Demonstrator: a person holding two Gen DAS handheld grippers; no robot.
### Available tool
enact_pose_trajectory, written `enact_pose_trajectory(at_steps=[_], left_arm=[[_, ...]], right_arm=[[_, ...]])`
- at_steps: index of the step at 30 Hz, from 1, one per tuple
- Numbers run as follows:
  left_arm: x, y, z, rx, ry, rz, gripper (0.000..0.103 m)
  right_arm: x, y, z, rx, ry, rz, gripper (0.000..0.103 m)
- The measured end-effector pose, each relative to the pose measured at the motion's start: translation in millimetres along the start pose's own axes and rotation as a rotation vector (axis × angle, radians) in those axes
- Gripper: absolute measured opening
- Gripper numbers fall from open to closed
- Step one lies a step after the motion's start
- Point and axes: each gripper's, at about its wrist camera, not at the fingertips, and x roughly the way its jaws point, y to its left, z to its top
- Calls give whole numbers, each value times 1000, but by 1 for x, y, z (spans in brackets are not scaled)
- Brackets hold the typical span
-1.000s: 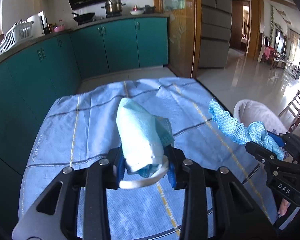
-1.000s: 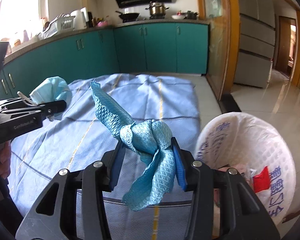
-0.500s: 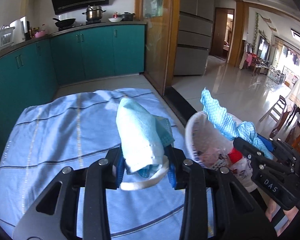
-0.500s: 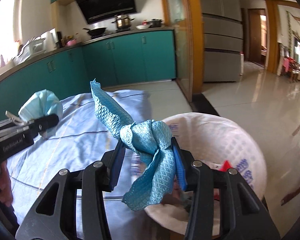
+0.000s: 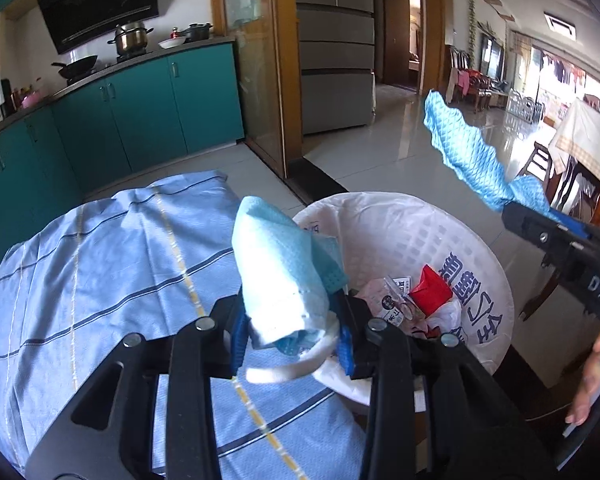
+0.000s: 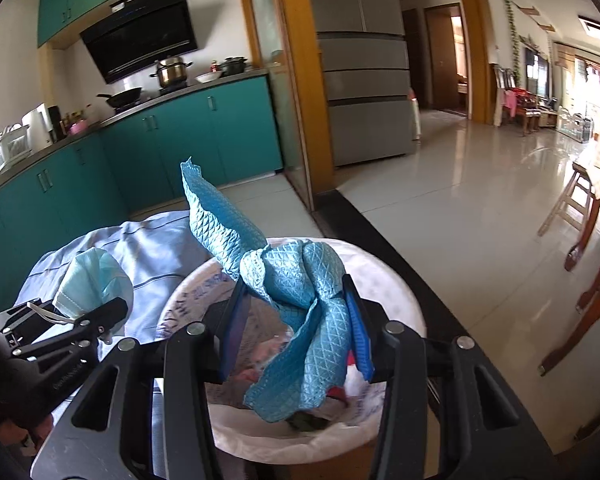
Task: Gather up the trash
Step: 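Carry the mask and blue cloth over the wastebasket with both tools, then open both tools to drop the mask and cloth into the wastebasket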
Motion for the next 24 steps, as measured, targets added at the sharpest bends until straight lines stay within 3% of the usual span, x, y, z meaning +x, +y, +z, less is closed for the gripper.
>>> enact_pose_trajectory(at_steps=[11, 17, 22, 24], left_arm=[[62, -30, -10, 9, 160, -50, 38], [65, -38, -14, 39, 164, -49, 38], [66, -40, -14, 34, 173, -83, 53], [65, -42, -14, 49, 170, -92, 72]], right_arm=[[14, -17, -12, 26, 99, -29, 45], [26, -15, -15, 34, 152, -39, 45], [31, -15, -16, 35, 172, -50, 45], [32, -13, -15, 32, 173, -50, 45]])
